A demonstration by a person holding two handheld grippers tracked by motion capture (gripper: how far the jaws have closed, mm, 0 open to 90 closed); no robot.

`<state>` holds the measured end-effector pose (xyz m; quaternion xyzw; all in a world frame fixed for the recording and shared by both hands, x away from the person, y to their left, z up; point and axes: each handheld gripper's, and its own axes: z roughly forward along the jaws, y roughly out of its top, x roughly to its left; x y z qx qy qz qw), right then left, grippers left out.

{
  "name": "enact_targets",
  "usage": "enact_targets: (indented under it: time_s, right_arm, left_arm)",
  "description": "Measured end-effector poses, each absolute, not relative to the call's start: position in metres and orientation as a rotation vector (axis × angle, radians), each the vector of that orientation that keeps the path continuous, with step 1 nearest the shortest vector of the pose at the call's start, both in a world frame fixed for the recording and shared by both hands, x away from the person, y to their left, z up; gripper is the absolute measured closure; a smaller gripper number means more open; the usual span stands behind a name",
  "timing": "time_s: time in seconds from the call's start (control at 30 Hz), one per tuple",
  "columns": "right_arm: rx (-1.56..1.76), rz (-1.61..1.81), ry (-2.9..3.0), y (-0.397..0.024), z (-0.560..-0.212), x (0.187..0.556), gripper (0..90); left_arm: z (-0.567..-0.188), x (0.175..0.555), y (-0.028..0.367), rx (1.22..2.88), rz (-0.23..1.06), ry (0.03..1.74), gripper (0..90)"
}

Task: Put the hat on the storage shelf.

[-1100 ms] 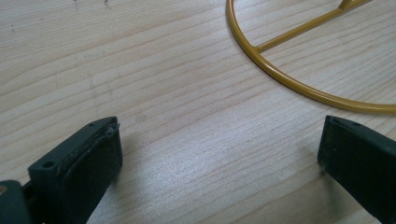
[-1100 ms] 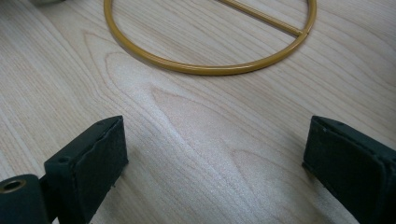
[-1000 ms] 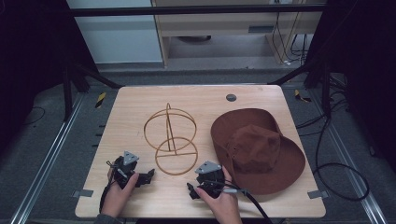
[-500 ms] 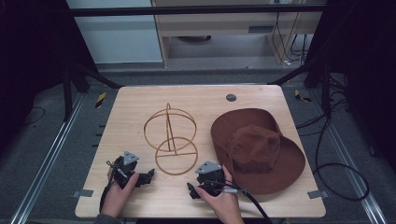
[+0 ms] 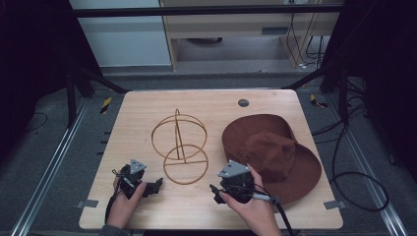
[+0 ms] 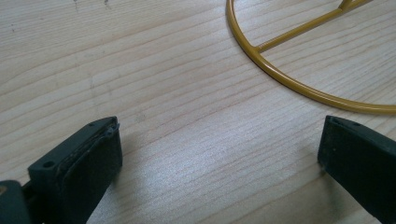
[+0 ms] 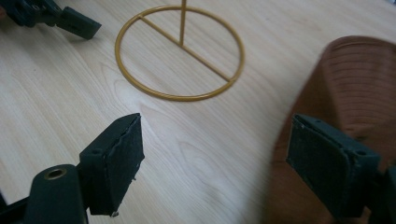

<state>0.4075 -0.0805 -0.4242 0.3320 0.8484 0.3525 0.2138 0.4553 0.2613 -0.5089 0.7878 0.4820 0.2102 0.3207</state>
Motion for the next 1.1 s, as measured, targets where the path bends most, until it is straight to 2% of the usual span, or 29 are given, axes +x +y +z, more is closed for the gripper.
enact_targets:
  time_s: [0.07,0.3,0.83,1.0,1.03,1.1]
  right_arm:
    - [0.918,0.965,2.343,-0.097,-0.407,0.405,17.1]
    - [0.931,0.899,2.351,-0.135,-0.383,0.409,10.5]
    - [0.987,0.723,2.417,-0.214,-0.35,0.431,8.4]
    - [0.995,0.688,2.442,-0.23,-0.339,0.444,14.4]
    - [1.002,0.683,2.441,-0.235,-0.334,0.452,19.4]
    - [1.015,0.687,2.445,-0.237,-0.332,0.457,21.6]
  left_arm:
    - [-0.509,0.455,0.261,2.063,0.552,1.267,0.0]
    - [-0.509,0.455,0.261,2.07,0.553,1.266,0.0]
    - [-0.509,0.455,0.261,2.068,0.554,1.269,0.0]
    - [-0.509,0.455,0.261,2.066,0.553,1.27,0.0]
    - [-0.509,0.455,0.261,2.067,0.553,1.27,0.0]
    - [-0.509,0.455,0.261,2.067,0.553,1.272,0.0]
